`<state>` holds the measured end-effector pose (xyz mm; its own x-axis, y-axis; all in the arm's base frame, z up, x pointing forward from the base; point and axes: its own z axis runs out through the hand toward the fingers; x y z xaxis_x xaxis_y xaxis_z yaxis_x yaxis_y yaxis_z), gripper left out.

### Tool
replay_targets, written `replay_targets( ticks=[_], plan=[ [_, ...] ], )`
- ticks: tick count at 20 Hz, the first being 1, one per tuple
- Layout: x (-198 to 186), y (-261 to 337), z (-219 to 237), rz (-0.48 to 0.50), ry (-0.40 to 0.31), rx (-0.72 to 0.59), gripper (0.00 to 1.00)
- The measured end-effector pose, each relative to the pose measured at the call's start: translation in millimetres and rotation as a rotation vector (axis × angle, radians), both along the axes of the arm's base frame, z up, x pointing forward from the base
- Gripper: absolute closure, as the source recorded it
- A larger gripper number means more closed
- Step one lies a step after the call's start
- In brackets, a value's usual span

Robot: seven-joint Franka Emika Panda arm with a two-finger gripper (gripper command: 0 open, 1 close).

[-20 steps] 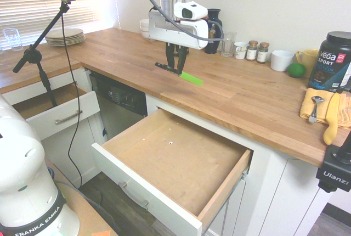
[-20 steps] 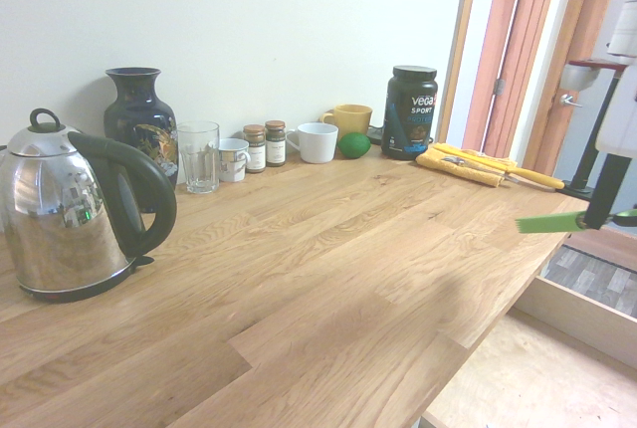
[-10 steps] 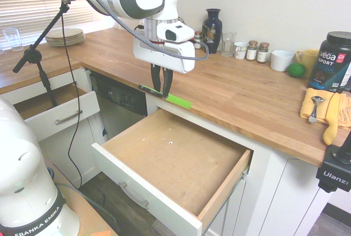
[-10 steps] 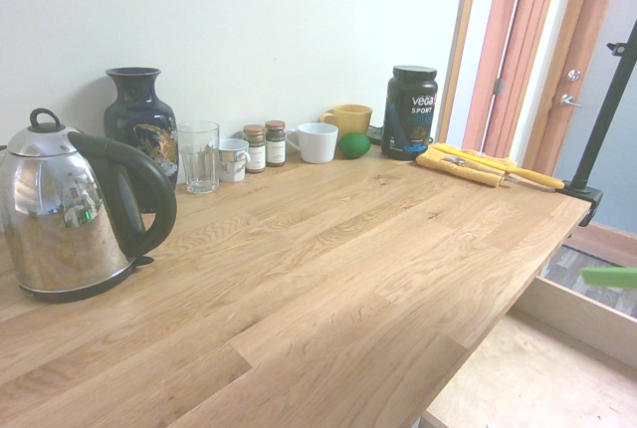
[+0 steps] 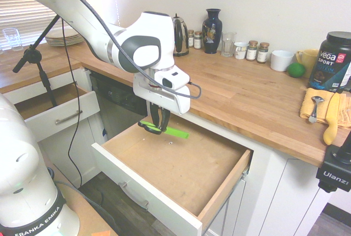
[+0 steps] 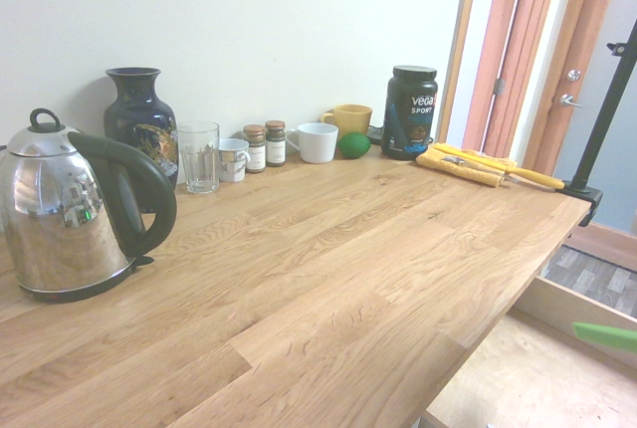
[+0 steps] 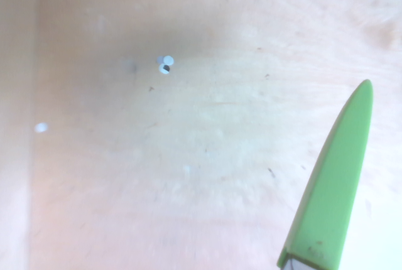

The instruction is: Put scissor in the drawer

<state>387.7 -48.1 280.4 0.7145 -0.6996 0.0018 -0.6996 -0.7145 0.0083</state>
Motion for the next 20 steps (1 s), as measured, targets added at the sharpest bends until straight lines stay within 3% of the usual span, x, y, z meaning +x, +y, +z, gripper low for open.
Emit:
replay_targets(
  ticks=[7, 20],
  plan=[
    [21.4, 3.4, -70.7, 0.018, 0.016, -0.004, 1.00],
    [35.2, 0.8, -118.4, 0.002, 0.046, -0.007, 1.00]
  ],
)
